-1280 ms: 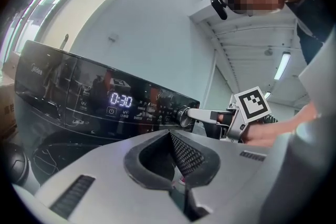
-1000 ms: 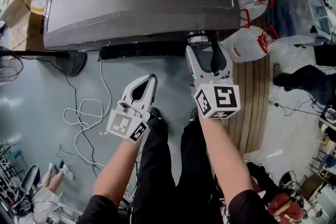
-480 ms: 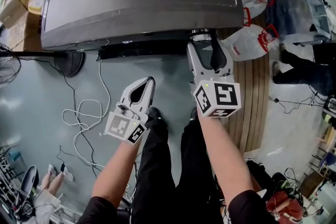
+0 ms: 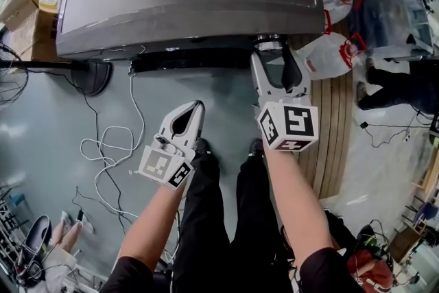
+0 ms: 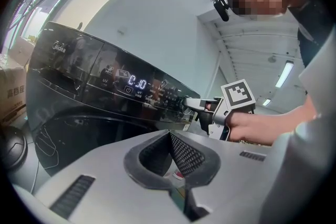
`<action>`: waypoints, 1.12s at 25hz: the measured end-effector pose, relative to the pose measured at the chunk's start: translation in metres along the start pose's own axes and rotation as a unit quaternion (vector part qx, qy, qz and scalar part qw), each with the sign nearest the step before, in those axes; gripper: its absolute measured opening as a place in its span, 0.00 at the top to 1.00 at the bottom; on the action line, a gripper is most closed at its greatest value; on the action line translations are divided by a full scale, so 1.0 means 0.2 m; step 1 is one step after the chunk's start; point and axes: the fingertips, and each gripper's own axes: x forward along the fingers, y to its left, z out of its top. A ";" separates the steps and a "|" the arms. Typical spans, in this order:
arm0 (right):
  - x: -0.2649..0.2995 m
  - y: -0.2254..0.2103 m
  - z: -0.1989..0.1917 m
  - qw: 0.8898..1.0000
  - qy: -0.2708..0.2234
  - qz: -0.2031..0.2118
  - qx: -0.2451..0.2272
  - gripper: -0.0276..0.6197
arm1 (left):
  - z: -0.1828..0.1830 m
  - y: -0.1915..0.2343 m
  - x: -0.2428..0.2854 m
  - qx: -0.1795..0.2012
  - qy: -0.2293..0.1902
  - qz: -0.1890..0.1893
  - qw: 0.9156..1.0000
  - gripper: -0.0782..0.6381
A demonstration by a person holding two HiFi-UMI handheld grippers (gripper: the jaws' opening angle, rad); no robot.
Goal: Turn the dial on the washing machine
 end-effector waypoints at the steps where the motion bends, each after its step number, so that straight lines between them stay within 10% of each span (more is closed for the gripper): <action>1: 0.00 0.00 0.00 1.000 0.001 0.000 -0.008 0.51 | 0.00 0.00 0.00 0.000 -0.001 0.000 1.000 0.87; 28: 0.00 0.06 0.02 0.977 0.008 -0.033 -0.209 0.51 | 0.04 0.03 -0.01 0.003 -0.010 -0.003 1.000 0.87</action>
